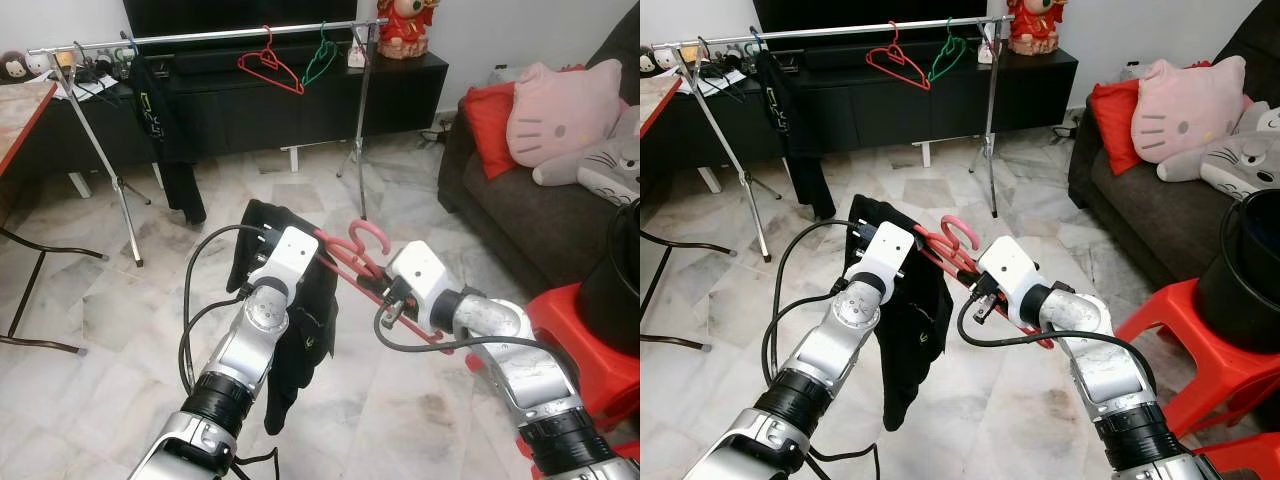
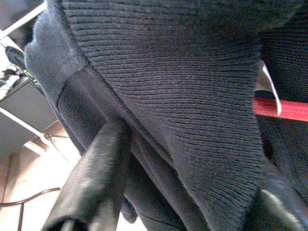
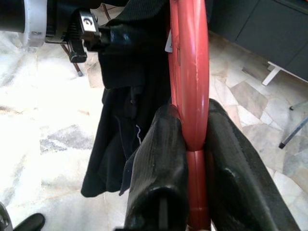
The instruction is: Hang hanger
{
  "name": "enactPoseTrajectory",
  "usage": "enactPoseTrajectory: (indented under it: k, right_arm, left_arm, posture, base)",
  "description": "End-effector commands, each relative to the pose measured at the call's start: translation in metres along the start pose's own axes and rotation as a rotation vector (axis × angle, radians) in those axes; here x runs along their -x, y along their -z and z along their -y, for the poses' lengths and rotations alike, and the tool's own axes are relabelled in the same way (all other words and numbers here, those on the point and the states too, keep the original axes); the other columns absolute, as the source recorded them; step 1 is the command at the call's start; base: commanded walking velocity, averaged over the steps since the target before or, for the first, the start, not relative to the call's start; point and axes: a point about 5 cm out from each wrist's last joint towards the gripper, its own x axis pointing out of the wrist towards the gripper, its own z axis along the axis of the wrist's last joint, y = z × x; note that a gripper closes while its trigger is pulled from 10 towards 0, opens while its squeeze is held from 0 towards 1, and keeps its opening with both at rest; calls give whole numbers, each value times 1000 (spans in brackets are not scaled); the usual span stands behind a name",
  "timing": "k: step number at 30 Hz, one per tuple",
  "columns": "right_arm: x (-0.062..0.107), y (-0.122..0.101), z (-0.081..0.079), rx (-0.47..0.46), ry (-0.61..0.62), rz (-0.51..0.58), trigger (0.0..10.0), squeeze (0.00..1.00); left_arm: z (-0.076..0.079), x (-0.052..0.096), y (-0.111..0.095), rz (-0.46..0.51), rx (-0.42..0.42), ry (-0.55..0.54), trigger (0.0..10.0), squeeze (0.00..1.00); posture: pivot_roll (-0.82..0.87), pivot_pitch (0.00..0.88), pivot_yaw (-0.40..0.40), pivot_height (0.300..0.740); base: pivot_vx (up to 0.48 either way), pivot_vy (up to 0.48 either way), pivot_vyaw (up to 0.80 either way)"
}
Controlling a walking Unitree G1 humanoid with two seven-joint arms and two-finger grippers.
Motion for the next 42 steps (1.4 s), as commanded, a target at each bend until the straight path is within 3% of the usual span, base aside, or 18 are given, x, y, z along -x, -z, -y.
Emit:
enactPoseTrajectory:
  k: [1, 31, 42]
  right_arm:
    - [2, -15, 0, 28, -4, 60, 0, 0]
    - [8, -4, 7, 104, -12, -22, 0, 0]
    - [16, 10, 15, 251, -38, -143, 0, 0]
  left_arm:
    - [-1, -2, -6, 25, -5, -3, 0, 0]
    - [7, 0, -2, 20, -54, 68, 0, 0]
    - [11, 4, -2, 8, -91, 146, 0, 0]
  posture:
    - [-57, 0, -22, 740]
    - [-55, 0, -20, 740]
    - [-55, 0, -20, 740]
  base:
    - [0, 0, 0]
    - [0, 0, 0]
    - [0, 0, 0]
